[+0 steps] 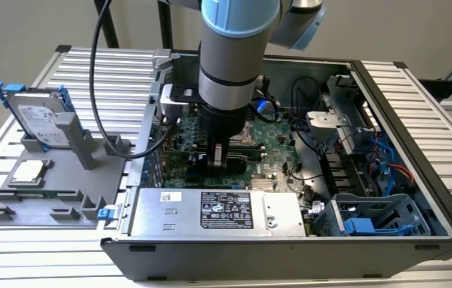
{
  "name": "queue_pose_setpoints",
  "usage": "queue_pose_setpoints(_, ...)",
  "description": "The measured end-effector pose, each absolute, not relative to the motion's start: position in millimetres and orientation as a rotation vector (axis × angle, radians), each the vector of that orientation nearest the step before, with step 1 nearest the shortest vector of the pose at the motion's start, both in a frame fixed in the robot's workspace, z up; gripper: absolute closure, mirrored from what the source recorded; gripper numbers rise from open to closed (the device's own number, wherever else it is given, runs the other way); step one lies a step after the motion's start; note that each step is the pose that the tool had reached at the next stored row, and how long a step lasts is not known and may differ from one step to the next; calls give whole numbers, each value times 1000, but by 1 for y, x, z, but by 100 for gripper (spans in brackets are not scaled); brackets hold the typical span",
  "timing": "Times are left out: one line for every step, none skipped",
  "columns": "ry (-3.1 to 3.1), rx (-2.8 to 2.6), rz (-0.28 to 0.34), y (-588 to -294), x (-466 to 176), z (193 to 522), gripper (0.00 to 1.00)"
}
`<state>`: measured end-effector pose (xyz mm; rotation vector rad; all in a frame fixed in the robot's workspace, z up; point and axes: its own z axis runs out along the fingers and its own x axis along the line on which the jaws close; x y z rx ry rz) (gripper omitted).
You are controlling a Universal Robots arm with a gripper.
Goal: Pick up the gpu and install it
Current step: 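Insert the gpu into the slot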
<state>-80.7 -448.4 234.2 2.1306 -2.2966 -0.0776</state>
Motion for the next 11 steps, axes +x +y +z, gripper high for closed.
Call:
queue_pose_setpoints(-2297,2130,-77,-448,-81,239,0)
queue_pose_setpoints(-2298,2130,-78,-448,-81,243,0)
queue_pose_setpoints(-2297,2130,-77,-448,-81,248,0)
queue_pose_setpoints(-2298,2130,-78,-448,-81,252,0)
queue_pose_setpoints(-2297,2130,-78,-448,-81,257,0)
queue_pose_setpoints(-2298,2130,-78,-448,-81,261,0)
queue_pose_setpoints(-2298,2130,-78,-448,-81,266,0)
queue_pose_setpoints(-2298,2130,-78,-448,-81,271,0)
queue_pose_setpoints(-2298,2130,-78,-448,-81,275,0)
queue_pose_setpoints(-2297,2130,-78,-448,-81,280,0)
queue_pose_setpoints(-2298,2130,-78,-448,-81,284,0)
